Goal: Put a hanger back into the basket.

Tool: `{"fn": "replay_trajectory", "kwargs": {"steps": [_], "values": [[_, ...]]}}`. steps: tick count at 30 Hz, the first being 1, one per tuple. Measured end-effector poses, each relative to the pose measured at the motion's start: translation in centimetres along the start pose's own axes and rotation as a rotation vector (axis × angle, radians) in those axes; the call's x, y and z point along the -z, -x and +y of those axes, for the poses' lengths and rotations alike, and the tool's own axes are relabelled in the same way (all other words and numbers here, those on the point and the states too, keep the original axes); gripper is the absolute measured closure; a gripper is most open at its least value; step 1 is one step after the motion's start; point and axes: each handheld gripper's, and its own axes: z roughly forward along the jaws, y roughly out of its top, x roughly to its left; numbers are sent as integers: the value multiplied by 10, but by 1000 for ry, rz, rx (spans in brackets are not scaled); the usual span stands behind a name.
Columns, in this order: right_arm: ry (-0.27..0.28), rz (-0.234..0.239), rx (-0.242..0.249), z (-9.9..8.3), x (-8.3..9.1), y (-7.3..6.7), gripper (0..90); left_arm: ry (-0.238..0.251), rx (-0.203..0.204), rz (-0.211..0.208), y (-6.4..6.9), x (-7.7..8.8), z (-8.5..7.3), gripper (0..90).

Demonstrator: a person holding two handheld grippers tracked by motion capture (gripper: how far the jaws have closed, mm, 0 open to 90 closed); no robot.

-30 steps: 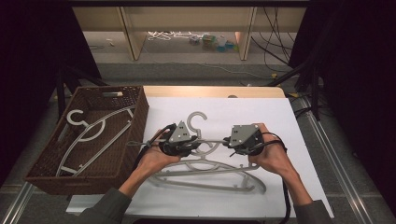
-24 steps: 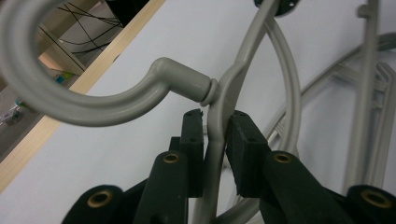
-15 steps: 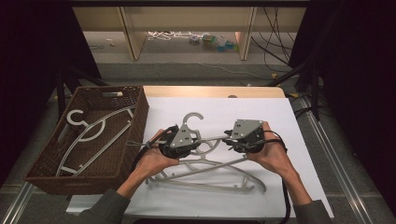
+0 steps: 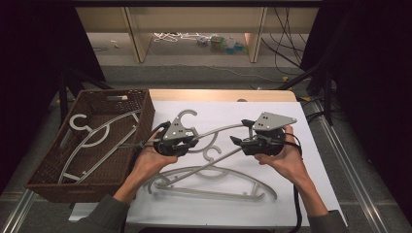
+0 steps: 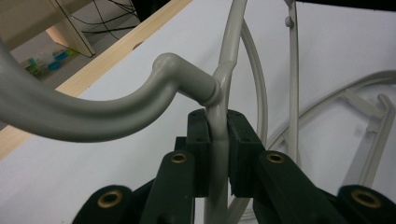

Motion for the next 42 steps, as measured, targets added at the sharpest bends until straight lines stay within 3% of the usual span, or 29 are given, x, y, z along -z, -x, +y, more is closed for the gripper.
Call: {"fn": "replay_trajectory", "kwargs": {"steps": [3,6,7,9,14,17,19,20,26,29,30,33,42], "values": [[-2,-11,-39,-3,3,-3,330,23,51,1,-6,4,-2,811],[3,-19,-31,-6,8,-7,315,43,114,-4,-15,7,-4,811],[1,-11,-63,-11,11,-10,301,56,140,-16,-16,8,-5,812],[9,-15,-63,-13,11,-11,297,69,175,-11,-19,11,-6,812],[2,9,-109,-27,10,-17,265,96,236,-24,-25,21,-6,811],[8,5,-97,-31,9,-18,265,108,275,-39,-29,29,-4,811],[6,22,-115,-36,8,-22,264,119,302,-54,-31,35,-1,811],[2,42,-122,-37,8,-22,263,119,302,-50,-32,39,1,811],[30,41,-136,-45,6,-25,249,125,314,-63,-36,61,14,811],[30,48,-139,-48,5,-27,249,128,296,-60,-40,74,20,811],[14,70,-140,-50,4,-27,250,125,293,-60,-41,78,21,811],[4,71,-147,-54,2,-28,247,133,299,-72,-48,91,25,811],[-11,76,-161,-61,1,-30,228,130,293,1,-69,126,29,811]]}}
